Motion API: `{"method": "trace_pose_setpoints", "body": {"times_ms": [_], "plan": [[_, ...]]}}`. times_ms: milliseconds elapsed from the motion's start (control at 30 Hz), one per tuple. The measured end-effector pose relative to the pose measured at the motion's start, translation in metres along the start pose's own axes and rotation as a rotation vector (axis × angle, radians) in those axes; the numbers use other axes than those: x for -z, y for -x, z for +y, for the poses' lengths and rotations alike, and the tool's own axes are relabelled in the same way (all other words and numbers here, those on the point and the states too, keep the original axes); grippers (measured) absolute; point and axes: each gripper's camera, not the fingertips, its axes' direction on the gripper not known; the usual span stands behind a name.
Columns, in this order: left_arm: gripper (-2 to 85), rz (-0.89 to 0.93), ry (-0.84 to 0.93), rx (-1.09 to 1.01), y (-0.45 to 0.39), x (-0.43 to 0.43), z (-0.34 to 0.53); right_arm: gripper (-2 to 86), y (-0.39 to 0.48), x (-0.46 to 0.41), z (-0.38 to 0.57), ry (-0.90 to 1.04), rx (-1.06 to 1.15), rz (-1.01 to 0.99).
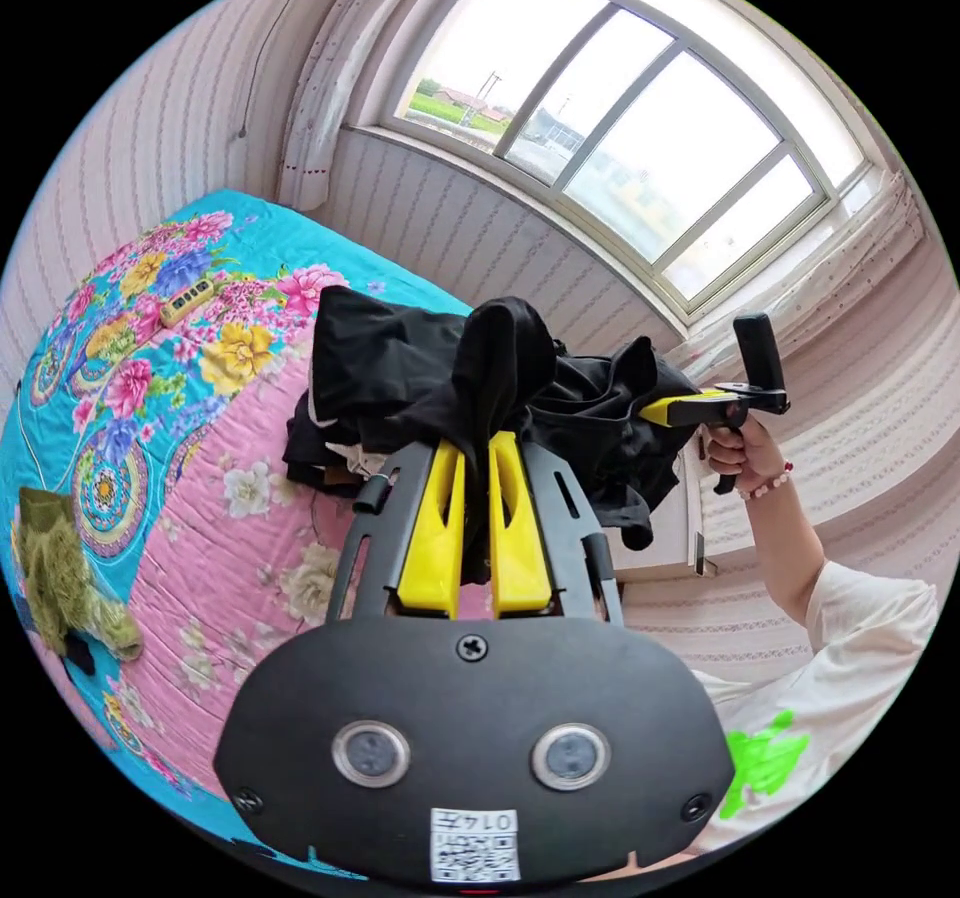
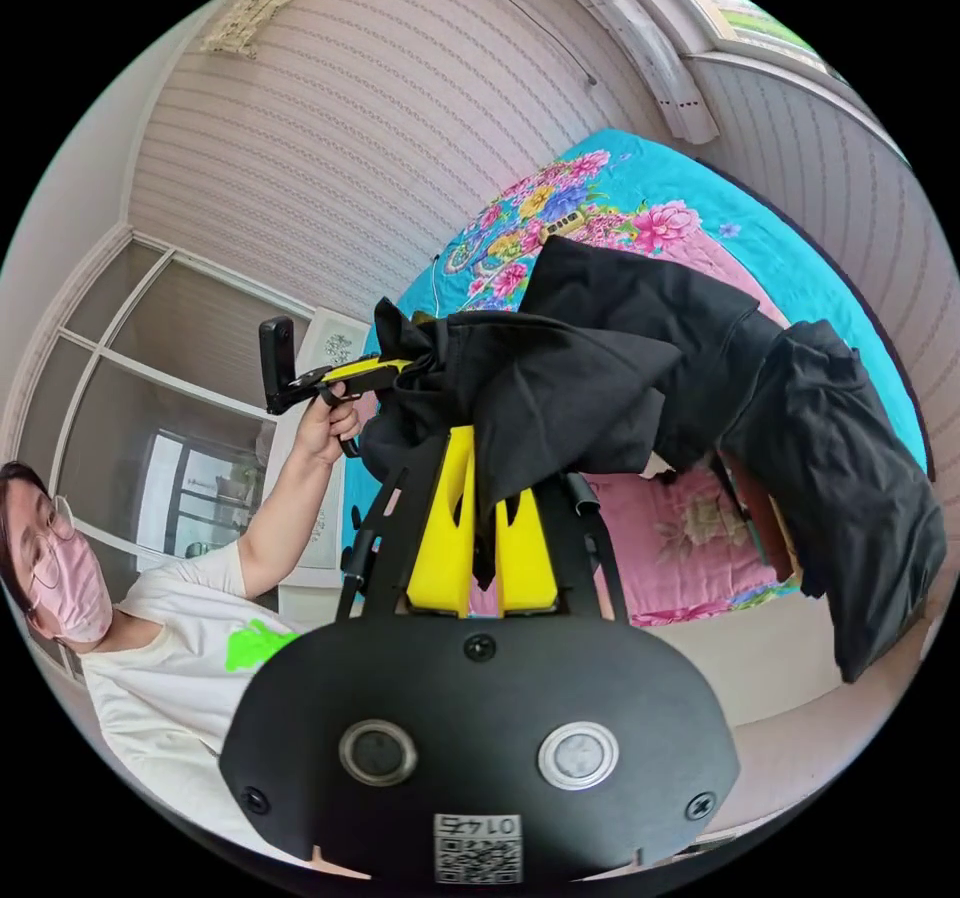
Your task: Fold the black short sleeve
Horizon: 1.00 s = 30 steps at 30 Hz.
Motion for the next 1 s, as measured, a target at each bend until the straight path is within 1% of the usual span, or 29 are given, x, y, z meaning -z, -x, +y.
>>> {"method": "trace_pose_setpoints", "body": {"times_ms": [67,100,167,300,433,500,567,700,800,833,900,933,1000], "plan": [[4.1,-0.049,0.021,-0.02,-0.007,-0.011,-0.052,-0.5,-0.018,0.015,-0.017,-0.021,-0.025,-0.01],[4.2,-0.066,0.026,-0.027,-0.008,-0.016,-0.064,-0.5,-0.033,0.021,-0.026,-0.039,-0.052,-0.017],[4.5,-0.122,0.11,-0.043,-0.006,-0.047,-0.103,-0.5,-0.059,0.023,-0.035,-0.059,-0.112,-0.052],[4.8,-0.116,0.193,0.032,0.012,-0.101,-0.126,-0.1,-0.114,0.012,-0.041,-0.044,-0.249,-0.051],[6.1,-0.141,0.263,0.052,0.018,-0.136,-0.127,1.0,-0.139,0.005,-0.041,-0.018,-0.29,-0.068],[9.2,-0.138,0.258,0.055,0.02,-0.138,-0.129,2.8,-0.146,0.007,-0.043,-0.026,-0.286,-0.085],[13.3,-0.113,0.234,0.08,0.026,-0.129,-0.132,5.0,-0.149,0.01,-0.046,-0.022,-0.273,-0.092],[14.6,-0.121,0.193,0.061,0.029,-0.099,-0.131,10.6,-0.151,0.023,-0.046,-0.037,-0.246,-0.135],[14.8,-0.15,0.109,0.037,0.032,-0.058,-0.116,13.0,-0.152,0.038,-0.036,-0.091,-0.224,-0.159],[14.8,-0.153,0.081,0.03,0.033,-0.04,-0.104,13.2,-0.153,0.042,-0.033,-0.109,-0.222,-0.166],[14.6,-0.18,0.039,0.029,0.037,-0.013,-0.074,12.9,-0.155,0.062,-0.011,-0.24,-0.212,-0.171],[14.4,-0.201,0.009,0.049,0.042,0.002,-0.048,12.8,-0.154,0.065,-0.004,-0.273,-0.205,-0.174],[14.1,-0.18,-0.014,0.109,0.056,0.019,0.003,12.6,-0.141,0.063,0.019,-0.354,-0.16,-0.17]]}}
